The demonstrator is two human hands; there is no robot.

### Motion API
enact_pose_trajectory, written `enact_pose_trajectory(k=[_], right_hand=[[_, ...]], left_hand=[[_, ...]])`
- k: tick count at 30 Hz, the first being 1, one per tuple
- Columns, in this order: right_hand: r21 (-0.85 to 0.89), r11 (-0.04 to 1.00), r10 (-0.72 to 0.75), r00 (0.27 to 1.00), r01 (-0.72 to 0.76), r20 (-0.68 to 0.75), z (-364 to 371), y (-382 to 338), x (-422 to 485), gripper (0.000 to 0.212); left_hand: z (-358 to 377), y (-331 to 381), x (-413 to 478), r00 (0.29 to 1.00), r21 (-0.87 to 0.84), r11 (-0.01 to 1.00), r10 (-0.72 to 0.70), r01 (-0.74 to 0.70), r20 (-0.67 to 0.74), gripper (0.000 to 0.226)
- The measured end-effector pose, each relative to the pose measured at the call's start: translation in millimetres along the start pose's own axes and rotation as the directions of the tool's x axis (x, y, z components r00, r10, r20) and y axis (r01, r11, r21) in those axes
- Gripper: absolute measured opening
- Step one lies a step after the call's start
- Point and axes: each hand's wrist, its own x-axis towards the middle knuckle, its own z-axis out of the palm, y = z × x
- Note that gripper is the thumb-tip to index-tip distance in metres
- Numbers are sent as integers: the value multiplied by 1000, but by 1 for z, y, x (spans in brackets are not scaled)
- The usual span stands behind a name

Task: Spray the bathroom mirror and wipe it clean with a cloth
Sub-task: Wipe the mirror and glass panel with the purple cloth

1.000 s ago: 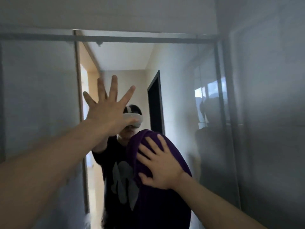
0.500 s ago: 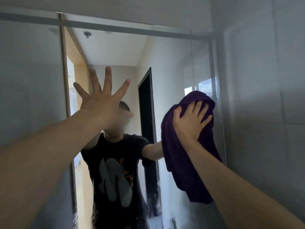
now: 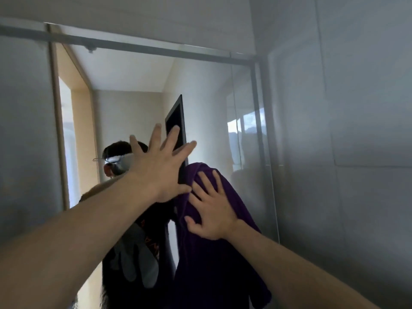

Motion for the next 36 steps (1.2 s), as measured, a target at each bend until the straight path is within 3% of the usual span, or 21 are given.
enact_pose_trajectory(k=[5, 10, 15, 26, 28, 31, 32, 34, 36], right_hand=[[-53, 972, 229, 973, -228, 12, -14, 69, -7, 72], [-63, 890, 451, 892, -452, -31, -35, 148, 1, 67], [-13, 858, 510, 855, -513, -97, -23, 141, -10, 66], [15, 821, 570, 821, -570, -13, 8, 90, -102, 72], [10, 752, 659, 752, -659, -27, 8, 77, -90, 73], [50, 560, 828, 557, -827, -68, 9, 42, -47, 74], [55, 559, 828, 554, -827, -81, 9, 28, -33, 73], [18, 727, 684, 721, -687, -108, 12, 1, -21, 67], [-18, 909, 414, 906, -417, -88, 18, -20, -26, 68]], left_hand=[[21, 1, -6, 998, 205, 978, 24, -36, 62, 148], [23, 6, -5, 998, 227, 974, 3, -16, 56, 152], [22, 4, -7, 1000, 219, 976, 8, -11, 15, 151], [20, 5, -9, 1000, 188, 982, -4, 5, -8, 154], [21, 6, -9, 1000, 190, 982, -10, 12, -12, 154], [24, 6, -8, 1000, 196, 981, -6, 7, -7, 155], [25, 5, -7, 1000, 199, 980, -1, 3, -8, 155], [25, 4, -7, 1000, 197, 980, 9, -8, -5, 156], [25, 4, -7, 1000, 199, 980, 13, -12, -5, 155]])
